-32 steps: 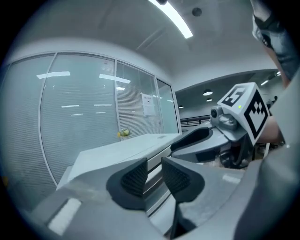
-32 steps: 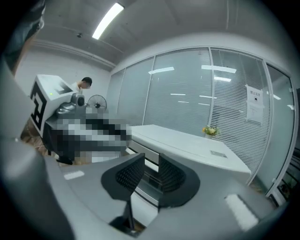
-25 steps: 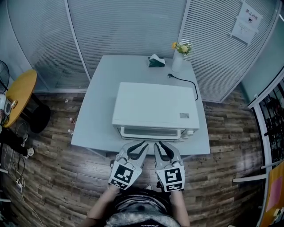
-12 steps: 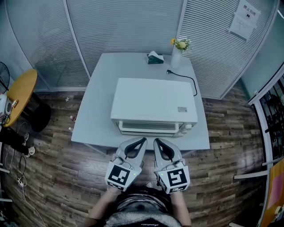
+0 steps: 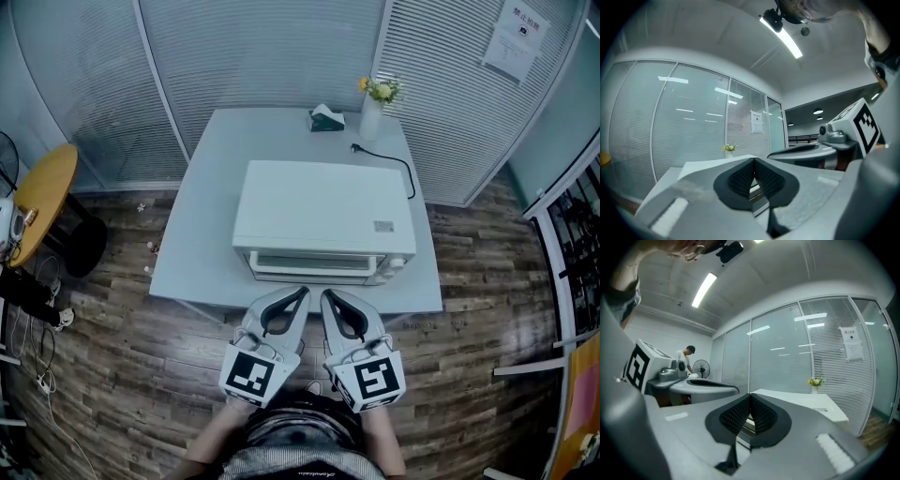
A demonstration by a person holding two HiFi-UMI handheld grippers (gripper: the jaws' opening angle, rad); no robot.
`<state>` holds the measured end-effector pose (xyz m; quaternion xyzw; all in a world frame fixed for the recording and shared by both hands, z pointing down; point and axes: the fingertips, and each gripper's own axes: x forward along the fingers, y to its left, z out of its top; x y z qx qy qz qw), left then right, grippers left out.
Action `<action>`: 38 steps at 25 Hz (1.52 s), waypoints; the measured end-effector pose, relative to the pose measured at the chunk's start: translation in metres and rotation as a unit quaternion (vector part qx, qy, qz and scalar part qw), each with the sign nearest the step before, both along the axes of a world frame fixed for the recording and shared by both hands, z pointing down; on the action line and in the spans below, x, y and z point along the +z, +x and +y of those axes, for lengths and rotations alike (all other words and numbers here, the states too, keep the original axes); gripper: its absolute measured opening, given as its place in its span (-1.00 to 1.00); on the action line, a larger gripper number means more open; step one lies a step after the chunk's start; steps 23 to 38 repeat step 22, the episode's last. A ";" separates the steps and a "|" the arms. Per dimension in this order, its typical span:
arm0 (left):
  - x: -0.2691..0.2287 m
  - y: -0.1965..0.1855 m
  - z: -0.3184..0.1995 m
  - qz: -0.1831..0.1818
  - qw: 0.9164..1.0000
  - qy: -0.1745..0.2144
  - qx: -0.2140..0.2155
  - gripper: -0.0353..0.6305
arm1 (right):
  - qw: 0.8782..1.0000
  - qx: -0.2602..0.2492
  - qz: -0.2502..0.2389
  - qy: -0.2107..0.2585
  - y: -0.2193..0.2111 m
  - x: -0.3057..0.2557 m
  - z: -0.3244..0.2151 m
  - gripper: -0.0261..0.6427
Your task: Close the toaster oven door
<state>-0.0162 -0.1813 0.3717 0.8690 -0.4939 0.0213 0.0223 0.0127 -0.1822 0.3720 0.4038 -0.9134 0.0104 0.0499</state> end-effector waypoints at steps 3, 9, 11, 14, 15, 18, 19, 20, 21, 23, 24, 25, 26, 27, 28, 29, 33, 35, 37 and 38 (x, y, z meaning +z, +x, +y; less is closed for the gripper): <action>0.001 0.001 0.000 0.001 1.000 -0.002 0.001 -0.88 | 1.000 0.001 0.003 -0.002 0.000 -0.001 0.000 -0.92; 0.000 0.001 0.000 0.002 1.000 -0.002 0.001 -0.88 | 1.000 0.005 0.002 0.003 0.003 -0.003 -0.001 -0.92; 0.000 0.001 -0.001 0.003 1.000 -0.002 0.002 -0.88 | 1.000 0.006 0.003 0.003 0.003 -0.003 -0.001 -0.92; 0.001 0.001 -0.001 0.004 1.000 -0.005 0.003 -0.88 | 1.000 0.005 0.005 0.004 0.003 -0.003 -0.002 -0.92; 0.001 0.002 -0.001 0.004 1.000 -0.005 0.004 -0.88 | 1.000 0.005 0.005 0.004 0.003 -0.003 -0.002 -0.92; 0.003 0.002 -0.002 0.004 1.000 -0.006 0.004 -0.88 | 1.000 0.004 0.007 0.005 0.002 -0.003 -0.003 -0.92; 0.003 0.002 -0.002 0.003 1.000 -0.006 0.004 -0.88 | 1.000 0.004 0.007 0.004 0.002 -0.002 -0.003 -0.92; 0.004 0.002 -0.002 0.003 1.000 -0.007 0.004 -0.88 | 1.000 0.004 0.009 0.004 0.002 -0.002 -0.003 -0.92; 0.004 0.002 -0.002 0.003 1.000 -0.007 0.005 -0.88 | 1.000 0.004 0.010 0.004 0.002 -0.001 -0.003 -0.92; 0.004 0.002 -0.002 0.003 1.000 -0.008 0.005 -0.88 | 1.000 0.005 0.011 0.003 0.002 -0.001 -0.003 -0.92; 0.004 0.002 -0.002 0.003 1.000 -0.008 0.005 -0.88 | 1.000 0.005 0.011 0.003 0.002 -0.001 -0.003 -0.92; 0.004 0.002 -0.002 0.003 1.000 -0.008 0.005 -0.88 | 1.000 0.005 0.011 0.003 0.002 -0.001 -0.003 -0.92; 0.004 0.002 -0.002 0.003 1.000 -0.008 0.005 -0.88 | 1.000 0.005 0.011 0.003 0.002 -0.001 -0.003 -0.92; 0.004 0.002 -0.002 0.003 1.000 -0.008 0.005 -0.88 | 1.000 0.005 0.011 0.003 0.002 -0.001 -0.003 -0.92; 0.004 0.002 -0.002 0.003 1.000 -0.008 0.005 -0.88 | 1.000 0.005 0.011 0.003 0.002 -0.001 -0.003 -0.92; 0.004 0.002 -0.002 0.003 1.000 -0.008 0.005 -0.88 | 1.000 0.005 0.011 0.003 0.002 -0.001 -0.003 -0.92; 0.004 0.002 -0.002 0.003 1.000 -0.008 0.005 -0.88 | 1.000 0.005 0.011 0.003 0.002 -0.001 -0.003 -0.92; 0.004 0.002 -0.002 0.003 1.000 -0.008 0.005 -0.88 | 1.000 0.005 0.011 0.003 0.002 -0.001 -0.003 -0.92; 0.004 0.002 -0.002 0.003 1.000 -0.008 0.005 -0.88 | 1.000 0.005 0.011 0.003 0.002 -0.001 -0.003 -0.92; 0.004 0.002 -0.002 0.003 1.000 -0.008 0.005 -0.88 | 1.000 0.005 0.011 0.003 0.002 -0.001 -0.003 -0.92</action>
